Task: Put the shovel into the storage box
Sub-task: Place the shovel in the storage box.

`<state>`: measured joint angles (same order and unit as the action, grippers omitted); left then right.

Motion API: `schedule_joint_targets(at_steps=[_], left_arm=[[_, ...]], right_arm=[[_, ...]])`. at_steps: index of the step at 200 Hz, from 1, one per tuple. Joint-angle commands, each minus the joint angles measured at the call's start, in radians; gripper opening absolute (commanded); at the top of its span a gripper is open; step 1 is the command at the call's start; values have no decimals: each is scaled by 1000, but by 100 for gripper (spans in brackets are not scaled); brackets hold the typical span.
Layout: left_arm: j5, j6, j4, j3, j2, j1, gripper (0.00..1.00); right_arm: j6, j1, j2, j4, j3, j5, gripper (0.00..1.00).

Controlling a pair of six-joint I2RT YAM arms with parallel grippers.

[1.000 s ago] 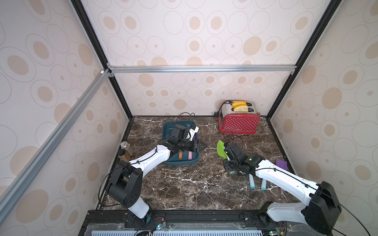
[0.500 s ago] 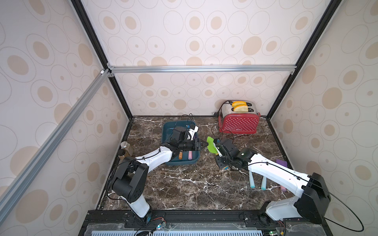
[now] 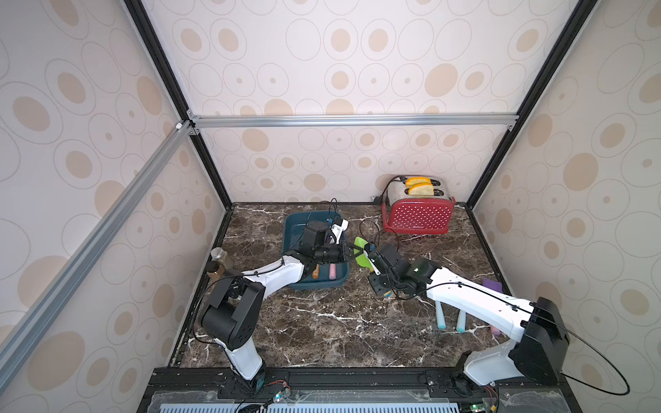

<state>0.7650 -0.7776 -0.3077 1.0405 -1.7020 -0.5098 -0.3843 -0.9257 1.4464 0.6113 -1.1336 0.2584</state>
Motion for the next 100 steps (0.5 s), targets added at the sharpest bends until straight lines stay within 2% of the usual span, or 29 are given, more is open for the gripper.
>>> schedule_joint_targets(at_steps=[1, 15, 37, 66, 100], left_arm=[[8, 28, -18, 10, 1, -3, 0], [8, 40, -5, 18, 3, -4, 0], [7, 117, 105, 76, 4, 22, 0], [86, 220, 258, 187, 1, 135, 0], [94, 522, 652, 415, -25, 257, 0]], right_arm=[[22, -17, -5, 1, -39, 26, 25], [30, -37, -14, 14, -49, 68, 41], [39, -83, -78, 38, -42, 179, 52], [-9, -90, -236, 72, 33, 218, 54], [-96, -90, -415, 135, 175, 294, 57]])
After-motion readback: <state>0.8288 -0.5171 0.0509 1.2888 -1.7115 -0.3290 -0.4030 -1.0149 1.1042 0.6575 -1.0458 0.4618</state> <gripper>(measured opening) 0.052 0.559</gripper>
